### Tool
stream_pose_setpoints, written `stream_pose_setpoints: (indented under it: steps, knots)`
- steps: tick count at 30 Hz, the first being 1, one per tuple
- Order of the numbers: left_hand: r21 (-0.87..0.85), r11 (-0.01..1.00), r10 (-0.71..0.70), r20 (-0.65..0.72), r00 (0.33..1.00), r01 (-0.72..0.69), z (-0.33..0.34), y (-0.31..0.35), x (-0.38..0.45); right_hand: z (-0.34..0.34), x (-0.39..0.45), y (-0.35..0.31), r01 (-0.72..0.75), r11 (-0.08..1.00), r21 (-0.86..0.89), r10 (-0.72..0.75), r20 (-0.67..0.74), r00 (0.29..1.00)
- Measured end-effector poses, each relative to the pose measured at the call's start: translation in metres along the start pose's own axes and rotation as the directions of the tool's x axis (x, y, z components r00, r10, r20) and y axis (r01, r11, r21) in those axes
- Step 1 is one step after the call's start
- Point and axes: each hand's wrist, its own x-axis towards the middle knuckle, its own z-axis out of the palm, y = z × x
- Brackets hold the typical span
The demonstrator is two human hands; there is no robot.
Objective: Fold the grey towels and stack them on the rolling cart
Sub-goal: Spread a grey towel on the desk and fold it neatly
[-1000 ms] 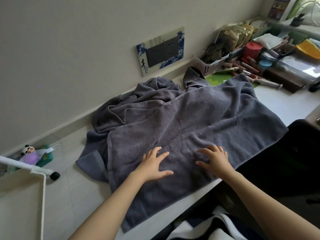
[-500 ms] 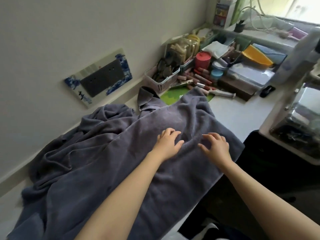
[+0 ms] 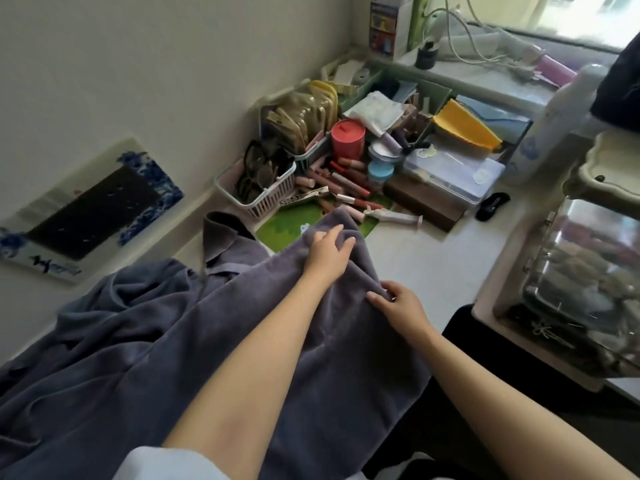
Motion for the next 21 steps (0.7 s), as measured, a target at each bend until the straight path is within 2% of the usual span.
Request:
stream_pose_setpoints:
  steps: [2,3,5,6,10,13,15,18,19,21]
  knots:
    - [0.107,0.983,0.133,0.119,0.984,-0.146,0.009,0.005,0.014,-0.002,-0.002,0.005,-0.002,0.997,0.077,0.003,-0.009,1.0]
    - [0.189,0.956,0.18,0.221,0.958,-0.223,0.016,0.008,0.022,-0.004,-0.001,0.008,-0.015,0.994,0.112,0.018,-0.019,1.0]
    - [0.375,0.857,0.195,0.399,0.896,-0.353,0.019,0.005,0.031,-0.002,-0.001,0.008,-0.076,0.988,0.131,0.079,-0.015,0.997]
    - [0.427,0.817,0.184,0.444,0.877,-0.387,0.02,0.004,0.035,-0.003,0.001,0.006,-0.131,0.983,0.131,0.134,-0.009,0.991]
    - [0.44,0.833,0.149,0.404,0.903,-0.334,0.013,0.0,0.037,-0.002,0.008,-0.008,-0.311,0.918,0.246,0.307,0.056,0.95]
    - [0.212,0.938,0.232,0.21,0.95,-0.276,-0.013,0.004,0.027,-0.005,0.003,-0.022,-0.316,0.869,0.382,0.294,0.117,0.949]
    - [0.006,0.965,0.262,0.035,0.964,-0.262,-0.037,0.003,0.011,-0.007,-0.002,-0.028,-0.191,0.917,0.35,0.164,0.105,0.981]
    - [-0.218,0.932,0.268,-0.119,0.956,-0.288,-0.075,-0.013,-0.026,-0.007,-0.016,-0.043,0.096,0.973,0.209,-0.101,0.012,0.995]
    - [-0.249,0.923,0.259,-0.161,0.952,-0.293,-0.087,-0.023,-0.041,-0.005,-0.024,-0.05,0.236,0.964,0.121,-0.229,-0.066,0.971]
    - [-0.244,0.933,0.215,-0.207,0.954,-0.263,-0.104,-0.051,-0.069,0.005,-0.043,-0.06,0.487,0.858,-0.163,-0.511,-0.178,0.841]
